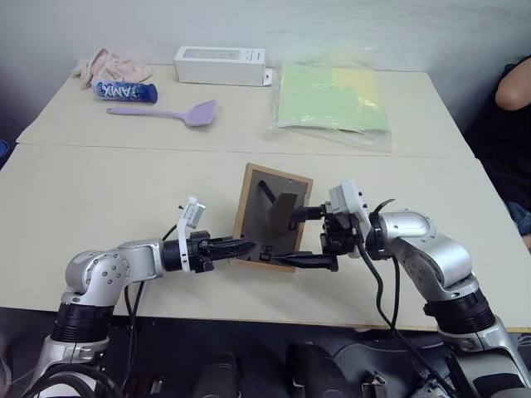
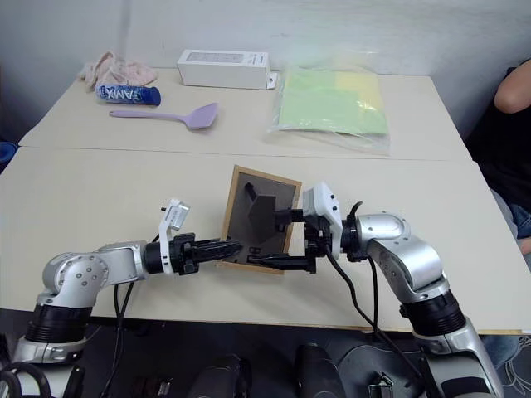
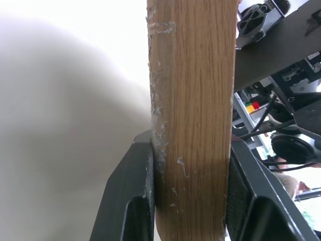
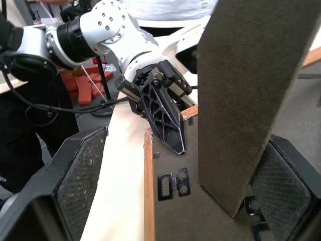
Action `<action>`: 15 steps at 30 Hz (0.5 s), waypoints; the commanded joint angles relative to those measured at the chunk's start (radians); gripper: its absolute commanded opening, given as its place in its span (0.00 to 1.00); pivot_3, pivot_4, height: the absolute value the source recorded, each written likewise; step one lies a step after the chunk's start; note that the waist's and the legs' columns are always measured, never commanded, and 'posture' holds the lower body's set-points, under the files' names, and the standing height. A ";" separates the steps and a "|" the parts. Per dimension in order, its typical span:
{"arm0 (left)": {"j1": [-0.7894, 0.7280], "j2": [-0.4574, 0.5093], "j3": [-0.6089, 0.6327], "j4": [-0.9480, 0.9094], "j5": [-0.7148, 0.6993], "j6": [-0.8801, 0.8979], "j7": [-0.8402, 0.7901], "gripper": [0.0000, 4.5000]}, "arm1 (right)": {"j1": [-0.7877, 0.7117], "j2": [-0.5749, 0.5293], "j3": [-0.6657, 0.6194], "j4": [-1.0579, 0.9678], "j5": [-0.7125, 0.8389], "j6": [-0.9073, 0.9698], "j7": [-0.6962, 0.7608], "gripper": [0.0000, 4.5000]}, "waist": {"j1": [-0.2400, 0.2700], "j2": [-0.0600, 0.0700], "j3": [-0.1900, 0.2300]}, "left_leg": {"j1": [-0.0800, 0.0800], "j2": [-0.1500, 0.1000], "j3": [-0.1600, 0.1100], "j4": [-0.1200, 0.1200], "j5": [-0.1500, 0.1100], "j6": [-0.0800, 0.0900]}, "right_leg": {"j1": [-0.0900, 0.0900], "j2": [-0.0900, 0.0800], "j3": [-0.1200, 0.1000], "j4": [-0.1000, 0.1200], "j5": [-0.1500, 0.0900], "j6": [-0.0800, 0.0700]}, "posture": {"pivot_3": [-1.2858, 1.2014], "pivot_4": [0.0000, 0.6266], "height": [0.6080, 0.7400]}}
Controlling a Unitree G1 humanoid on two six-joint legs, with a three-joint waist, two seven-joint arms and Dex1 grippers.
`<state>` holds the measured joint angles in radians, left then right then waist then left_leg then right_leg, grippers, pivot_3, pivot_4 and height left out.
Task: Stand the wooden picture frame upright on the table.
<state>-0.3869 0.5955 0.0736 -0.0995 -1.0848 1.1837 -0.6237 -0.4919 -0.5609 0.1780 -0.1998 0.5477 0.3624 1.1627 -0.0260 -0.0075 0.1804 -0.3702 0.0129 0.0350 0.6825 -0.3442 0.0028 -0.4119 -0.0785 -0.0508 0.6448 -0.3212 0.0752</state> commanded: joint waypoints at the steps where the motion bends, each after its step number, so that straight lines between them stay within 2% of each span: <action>1: -0.052 0.001 0.097 0.060 -0.160 0.189 0.059 0.28 | 0.013 -0.006 -0.092 0.048 -0.061 -0.234 0.041 0.93 | 0.001 0.000 0.000 | 0.000 0.000 0.000 0.000 0.000 0.000 | 0.000 0.000 0.000 0.000 0.000 0.000 | 0.52 0.24 1.00; 6: -0.122 0.046 0.147 0.219 -0.262 0.413 0.141 0.28 | 0.012 -0.037 -0.243 0.113 -0.056 -0.377 0.035 0.93 | 0.001 0.000 0.000 | 0.000 0.000 0.000 0.000 0.000 0.000 | 0.000 0.000 0.000 0.002 0.000 0.000 | 0.52 0.24 1.00; 7: -0.132 0.055 0.148 0.246 -0.288 0.426 0.151 0.28 | 0.019 -0.052 -0.237 0.139 -0.100 -0.464 0.069 0.93 | 0.001 0.000 0.000 | 0.000 0.000 0.000 0.000 0.000 0.000 | 0.000 0.000 0.000 0.002 0.000 0.000 | 0.52 0.24 1.00; 8: -0.146 0.070 0.134 0.291 -0.336 0.431 0.165 0.28 | 0.020 -0.062 -0.222 0.193 -0.188 -0.633 0.084 0.93 | 0.001 0.000 0.000 | 0.000 0.000 0.000 0.000 0.000 0.000 | 0.001 0.000 -0.001 0.002 0.000 0.000 | 0.52 0.24 1.00; 11: -0.182 0.099 0.089 0.377 -0.444 0.431 0.204 0.28 | -0.012 -0.050 -0.186 0.365 -0.410 -1.038 0.026 0.93 | -0.001 -0.001 0.000 | 0.001 -0.001 0.000 0.000 0.000 0.000 | 0.001 0.000 0.000 0.001 0.000 0.000 | 0.52 0.24 1.00; 15: -0.225 0.123 0.025 0.444 -0.594 0.431 0.264 0.28 | -0.065 0.006 -0.158 0.543 -0.578 -1.322 -0.113 0.93 | -0.006 -0.001 0.000 | 0.002 0.000 0.001 0.000 0.001 -0.001 | 0.000 0.000 0.001 0.002 0.000 0.000 | 0.52 0.24 1.00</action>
<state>-0.5908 0.6972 0.1135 0.3360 -1.5749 1.6123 -0.3696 -0.5269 -0.5652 0.0264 0.3041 0.0352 -0.8278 1.1224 -0.0324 -0.0082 0.1808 -0.3684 0.0129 0.0365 0.6831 -0.3434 0.0015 -0.4121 -0.0780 -0.0496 0.6478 -0.3211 0.0755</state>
